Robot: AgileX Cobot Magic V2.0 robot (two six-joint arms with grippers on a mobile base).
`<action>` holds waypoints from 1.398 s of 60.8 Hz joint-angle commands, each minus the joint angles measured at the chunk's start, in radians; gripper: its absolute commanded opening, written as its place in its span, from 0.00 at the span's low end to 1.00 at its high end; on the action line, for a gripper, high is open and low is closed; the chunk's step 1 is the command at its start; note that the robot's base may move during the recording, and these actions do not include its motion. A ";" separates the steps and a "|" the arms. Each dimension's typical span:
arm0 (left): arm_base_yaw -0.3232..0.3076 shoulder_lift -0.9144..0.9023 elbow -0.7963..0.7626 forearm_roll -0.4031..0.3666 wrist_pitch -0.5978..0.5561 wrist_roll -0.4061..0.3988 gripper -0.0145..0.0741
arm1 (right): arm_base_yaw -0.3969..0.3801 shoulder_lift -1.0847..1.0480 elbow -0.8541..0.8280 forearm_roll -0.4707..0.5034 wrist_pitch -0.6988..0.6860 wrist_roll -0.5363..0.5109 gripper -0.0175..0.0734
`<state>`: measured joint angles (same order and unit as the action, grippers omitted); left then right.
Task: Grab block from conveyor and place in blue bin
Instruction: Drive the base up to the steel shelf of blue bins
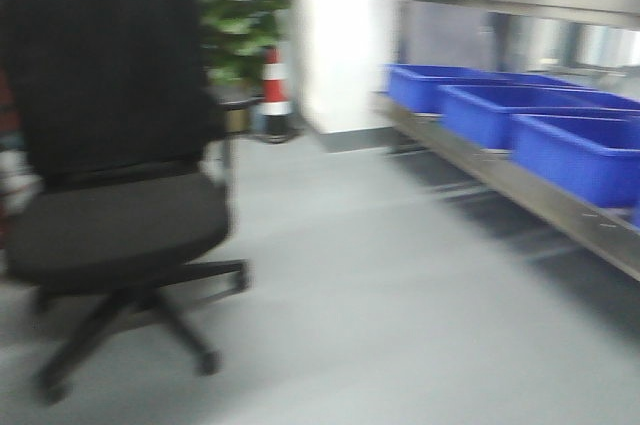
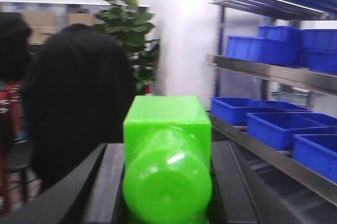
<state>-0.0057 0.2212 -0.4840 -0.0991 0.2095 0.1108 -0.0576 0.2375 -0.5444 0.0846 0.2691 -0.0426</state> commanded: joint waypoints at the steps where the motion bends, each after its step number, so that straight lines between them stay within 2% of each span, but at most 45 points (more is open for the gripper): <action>1: -0.006 -0.006 -0.006 -0.008 -0.018 0.002 0.04 | 0.000 -0.005 -0.006 -0.003 -0.024 -0.008 0.01; 85: -0.006 -0.006 -0.006 -0.008 -0.018 0.002 0.04 | 0.000 -0.005 -0.006 -0.003 -0.024 -0.008 0.01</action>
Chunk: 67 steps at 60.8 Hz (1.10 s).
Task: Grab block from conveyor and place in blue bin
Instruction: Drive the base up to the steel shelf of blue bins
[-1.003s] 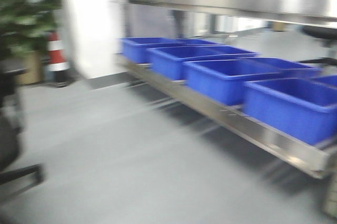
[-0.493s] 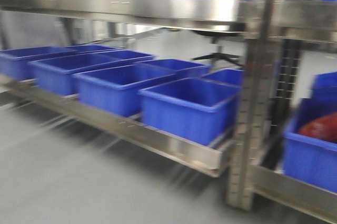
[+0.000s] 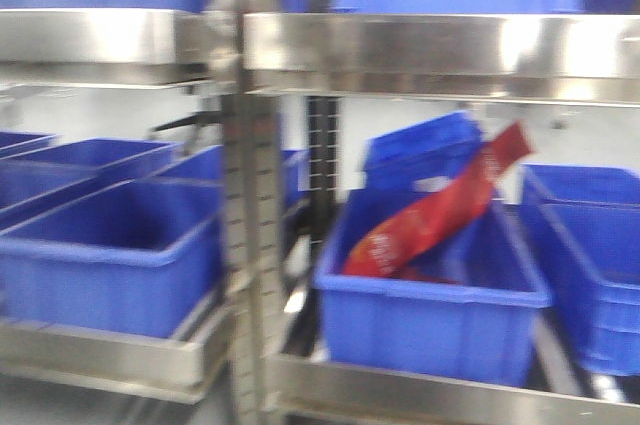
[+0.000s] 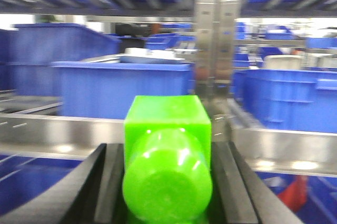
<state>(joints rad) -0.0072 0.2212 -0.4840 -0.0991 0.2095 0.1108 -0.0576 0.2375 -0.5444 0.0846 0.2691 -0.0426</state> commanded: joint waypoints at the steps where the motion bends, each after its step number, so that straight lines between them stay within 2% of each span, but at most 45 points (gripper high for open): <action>1: -0.004 -0.006 -0.006 -0.008 -0.018 0.002 0.04 | 0.000 -0.005 -0.006 -0.003 -0.024 -0.008 0.01; 67: -0.004 -0.006 -0.006 -0.008 -0.018 0.002 0.04 | 0.000 -0.005 -0.006 -0.003 -0.024 -0.008 0.01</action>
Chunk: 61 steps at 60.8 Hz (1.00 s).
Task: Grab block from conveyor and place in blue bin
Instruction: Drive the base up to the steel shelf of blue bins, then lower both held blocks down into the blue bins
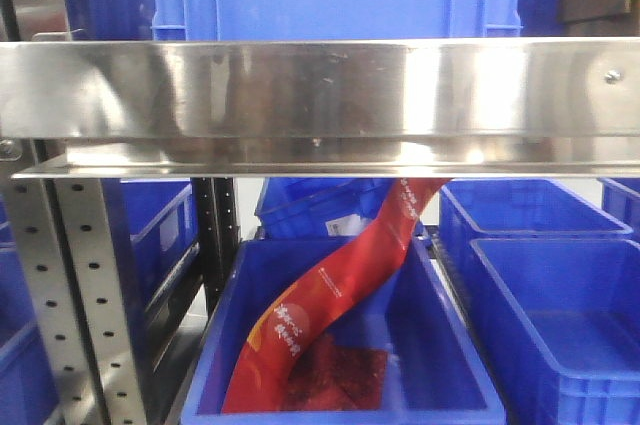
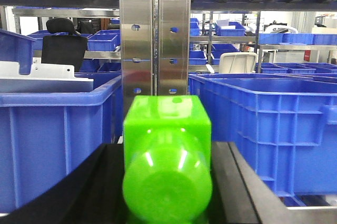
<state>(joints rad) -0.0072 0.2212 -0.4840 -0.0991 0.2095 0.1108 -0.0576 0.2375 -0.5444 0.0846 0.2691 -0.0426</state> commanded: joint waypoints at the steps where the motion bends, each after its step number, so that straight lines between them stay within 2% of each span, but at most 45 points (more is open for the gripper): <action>1: -0.004 -0.006 -0.006 -0.008 -0.018 0.002 0.04 | 0.000 -0.005 -0.006 -0.003 -0.024 -0.008 0.01; 61: -0.004 -0.006 -0.006 -0.008 -0.039 0.002 0.04 | 0.000 -0.005 -0.006 -0.003 -0.041 -0.008 0.01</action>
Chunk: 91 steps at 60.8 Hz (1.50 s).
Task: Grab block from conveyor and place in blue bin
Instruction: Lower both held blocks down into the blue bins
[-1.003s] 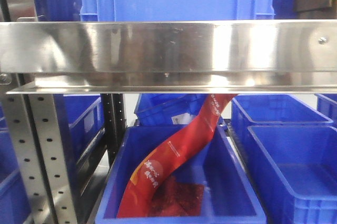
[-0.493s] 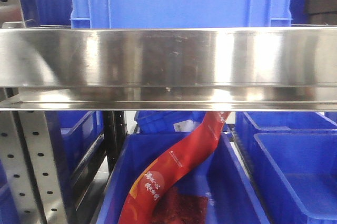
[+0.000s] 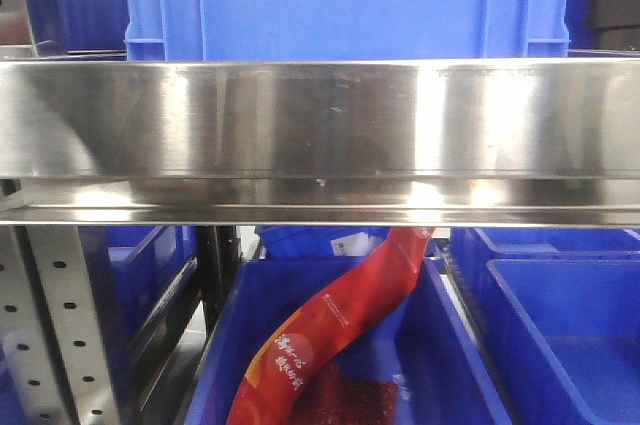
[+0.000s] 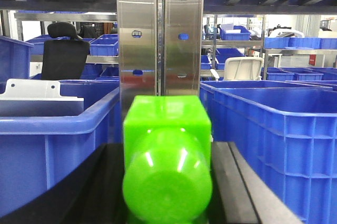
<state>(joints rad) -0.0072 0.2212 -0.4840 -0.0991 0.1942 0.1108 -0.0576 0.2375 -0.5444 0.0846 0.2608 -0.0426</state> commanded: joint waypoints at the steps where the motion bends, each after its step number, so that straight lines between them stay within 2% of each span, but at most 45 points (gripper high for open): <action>1: -0.004 -0.006 -0.006 -0.008 -0.024 0.002 0.04 | 0.000 -0.005 -0.006 -0.003 -0.033 -0.008 0.01; 10: -0.009 -0.004 -0.006 -0.020 -0.021 0.002 0.04 | 0.000 -0.005 -0.006 -0.001 -0.042 -0.008 0.01; 20: -0.063 0.056 -0.033 -0.076 -0.045 0.002 0.04 | 0.001 0.054 -0.042 -0.001 -0.044 -0.008 0.01; 29: -0.149 0.176 -0.116 -0.044 -0.072 0.002 0.04 | 0.001 0.200 -0.125 -0.001 -0.074 -0.008 0.01; 35: -0.234 0.272 -0.188 -0.029 -0.072 0.002 0.04 | 0.001 0.305 -0.182 -0.001 -0.089 -0.008 0.01; 40: -0.301 0.381 -0.260 -0.027 -0.072 0.002 0.04 | 0.001 0.380 -0.233 -0.001 -0.090 -0.008 0.01; 47: -0.363 0.538 -0.371 -0.027 -0.072 0.002 0.04 | 0.012 0.479 -0.312 -0.001 -0.090 -0.008 0.01; 55: -0.399 0.715 -0.500 -0.027 -0.075 0.002 0.04 | 0.082 0.584 -0.407 -0.001 -0.120 -0.008 0.01; 63: -0.399 0.875 -0.620 -0.027 -0.077 0.002 0.04 | 0.184 0.700 -0.487 -0.001 -0.164 -0.008 0.01; 72: -0.399 1.025 -0.743 -0.031 -0.079 0.002 0.04 | 0.263 0.834 -0.553 -0.001 -0.188 -0.008 0.01; 78: -0.411 1.122 -0.838 -0.056 -0.079 0.002 0.04 | 0.297 0.937 -0.592 -0.001 -0.206 -0.008 0.01; 91: -0.481 1.279 -0.963 -0.056 -0.075 0.002 0.04 | 0.327 1.124 -0.662 -0.001 -0.261 -0.008 0.01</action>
<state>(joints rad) -0.4685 1.4678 -1.4130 -0.1461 0.1329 0.1108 0.2619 1.3166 -1.1800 0.0846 0.0436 -0.0426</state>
